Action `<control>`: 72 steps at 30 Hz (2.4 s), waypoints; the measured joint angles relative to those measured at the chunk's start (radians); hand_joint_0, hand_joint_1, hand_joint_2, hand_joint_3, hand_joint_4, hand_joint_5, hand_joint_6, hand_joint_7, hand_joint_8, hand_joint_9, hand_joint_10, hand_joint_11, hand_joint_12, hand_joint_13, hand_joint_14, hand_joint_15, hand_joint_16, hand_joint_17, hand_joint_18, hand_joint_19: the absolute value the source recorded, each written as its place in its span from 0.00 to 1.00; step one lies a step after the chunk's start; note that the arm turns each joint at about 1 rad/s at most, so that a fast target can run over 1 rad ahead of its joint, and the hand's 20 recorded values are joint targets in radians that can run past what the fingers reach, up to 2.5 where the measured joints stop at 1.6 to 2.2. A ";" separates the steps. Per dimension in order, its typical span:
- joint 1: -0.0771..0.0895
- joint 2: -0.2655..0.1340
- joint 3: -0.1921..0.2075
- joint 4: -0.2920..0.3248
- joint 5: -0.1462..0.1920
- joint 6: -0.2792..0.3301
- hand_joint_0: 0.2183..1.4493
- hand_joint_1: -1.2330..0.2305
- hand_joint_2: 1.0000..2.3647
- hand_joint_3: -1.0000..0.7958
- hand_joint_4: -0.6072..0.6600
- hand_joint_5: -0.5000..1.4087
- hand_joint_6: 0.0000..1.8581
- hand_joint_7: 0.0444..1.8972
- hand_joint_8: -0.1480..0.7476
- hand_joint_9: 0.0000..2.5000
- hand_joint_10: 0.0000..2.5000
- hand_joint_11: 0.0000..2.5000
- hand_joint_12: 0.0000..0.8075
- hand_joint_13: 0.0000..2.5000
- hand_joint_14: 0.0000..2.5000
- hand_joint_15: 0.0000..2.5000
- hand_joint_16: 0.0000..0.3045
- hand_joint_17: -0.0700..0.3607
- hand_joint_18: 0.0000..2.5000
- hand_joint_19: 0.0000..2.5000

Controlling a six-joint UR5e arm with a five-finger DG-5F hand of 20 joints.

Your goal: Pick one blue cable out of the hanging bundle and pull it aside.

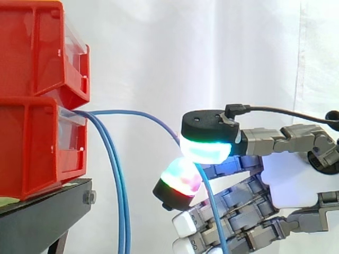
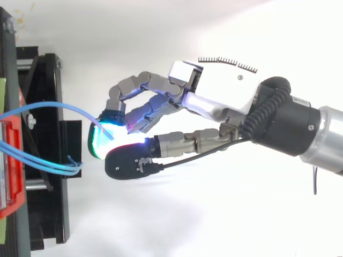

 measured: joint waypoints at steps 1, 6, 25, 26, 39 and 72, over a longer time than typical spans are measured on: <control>0.000 0.000 0.000 0.000 0.000 0.000 0.31 0.30 0.02 0.50 0.57 0.21 0.50 0.54 0.49 0.35 0.01 0.19 0.46 0.28 0.01 0.16 0.16 0.42 0.25 0.21; 0.000 0.000 0.000 0.000 0.000 0.000 0.31 0.30 0.02 0.50 0.57 0.21 0.50 0.54 0.50 0.36 0.01 0.19 0.46 0.28 0.01 0.16 0.17 0.43 0.25 0.21; 0.000 0.000 0.000 0.000 0.000 0.000 0.30 0.31 0.02 0.50 0.57 0.21 0.50 0.54 0.50 0.37 0.01 0.20 0.47 0.28 0.01 0.17 0.17 0.43 0.25 0.21; 0.000 0.000 0.000 0.000 0.000 0.000 0.30 0.31 0.02 0.50 0.57 0.21 0.50 0.53 0.50 0.38 0.01 0.20 0.47 0.28 0.01 0.17 0.17 0.43 0.25 0.21; 0.000 0.000 0.000 0.000 0.000 0.000 0.30 0.31 0.02 0.50 0.58 0.21 0.50 0.53 0.52 0.39 0.01 0.21 0.49 0.29 0.01 0.18 0.17 0.43 0.26 0.21; 0.000 0.000 0.000 0.000 0.000 0.000 0.30 0.32 0.02 0.50 0.58 0.21 0.50 0.52 0.53 0.39 0.01 0.21 0.49 0.30 0.01 0.19 0.16 0.42 0.27 0.22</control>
